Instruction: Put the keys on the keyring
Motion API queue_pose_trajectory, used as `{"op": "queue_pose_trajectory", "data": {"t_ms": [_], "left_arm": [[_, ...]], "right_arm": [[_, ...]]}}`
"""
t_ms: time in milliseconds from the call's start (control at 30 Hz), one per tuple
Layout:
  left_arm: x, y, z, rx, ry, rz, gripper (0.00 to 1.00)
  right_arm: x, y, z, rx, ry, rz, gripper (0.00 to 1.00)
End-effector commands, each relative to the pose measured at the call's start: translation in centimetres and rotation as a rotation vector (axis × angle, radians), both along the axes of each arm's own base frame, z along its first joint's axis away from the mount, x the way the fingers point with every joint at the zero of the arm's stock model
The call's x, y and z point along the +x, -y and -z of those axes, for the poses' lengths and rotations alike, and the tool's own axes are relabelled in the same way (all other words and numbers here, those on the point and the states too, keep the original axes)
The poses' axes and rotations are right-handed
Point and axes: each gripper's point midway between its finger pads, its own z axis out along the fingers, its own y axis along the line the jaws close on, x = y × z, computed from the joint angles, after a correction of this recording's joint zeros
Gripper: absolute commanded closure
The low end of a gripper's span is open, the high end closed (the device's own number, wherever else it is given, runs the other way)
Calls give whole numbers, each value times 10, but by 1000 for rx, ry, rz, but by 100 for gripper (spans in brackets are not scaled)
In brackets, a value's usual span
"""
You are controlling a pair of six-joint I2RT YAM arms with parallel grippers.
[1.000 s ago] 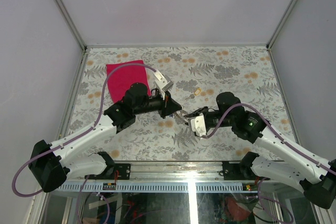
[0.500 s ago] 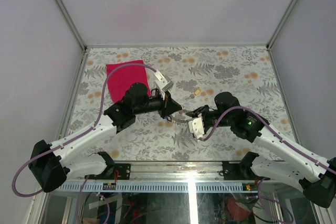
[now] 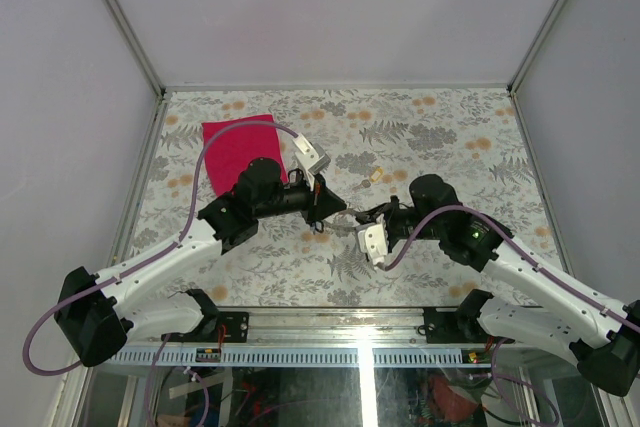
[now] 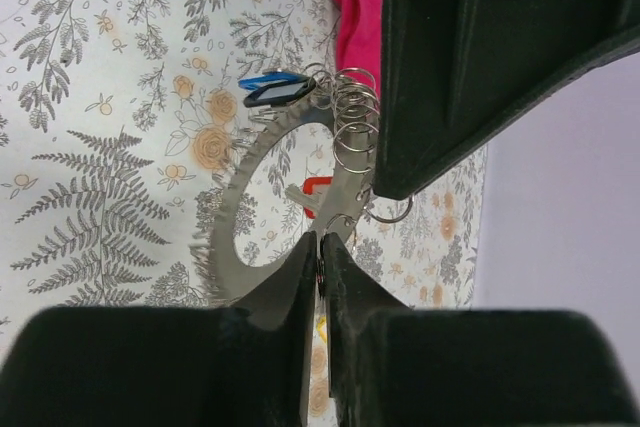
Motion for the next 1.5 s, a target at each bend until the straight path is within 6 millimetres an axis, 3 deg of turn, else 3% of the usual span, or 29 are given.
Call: {"op": "queue_pose_trajectory", "data": {"t_ms": [0, 133, 433, 633, 833, 1033, 1167, 1467], "left_arm": [[2, 7, -41, -98, 89, 19, 100], [2, 7, -43, -103, 95, 23, 100], [-1, 7, -47, -113, 112, 38, 100], [4, 5, -49, -116, 124, 8, 91], [3, 2, -63, -154, 150, -8, 84], [-1, -15, -77, -195, 194, -68, 73], [-10, -27, -87, -226, 228, -79, 67], [-37, -29, -101, -282, 279, 34, 69]], "right_arm": [[10, -7, -43, 106, 64, 34, 95], [9, -11, -59, 169, -66, 96, 100], [-3, -23, -79, 249, -452, 223, 100], [-26, -30, -88, 304, -644, 197, 100], [-29, -32, -91, 355, -780, 263, 100], [-25, -29, -97, 439, -826, 331, 100], [-23, -26, -112, 537, -806, 331, 100], [-36, -21, -154, 694, -703, 185, 100]]}}
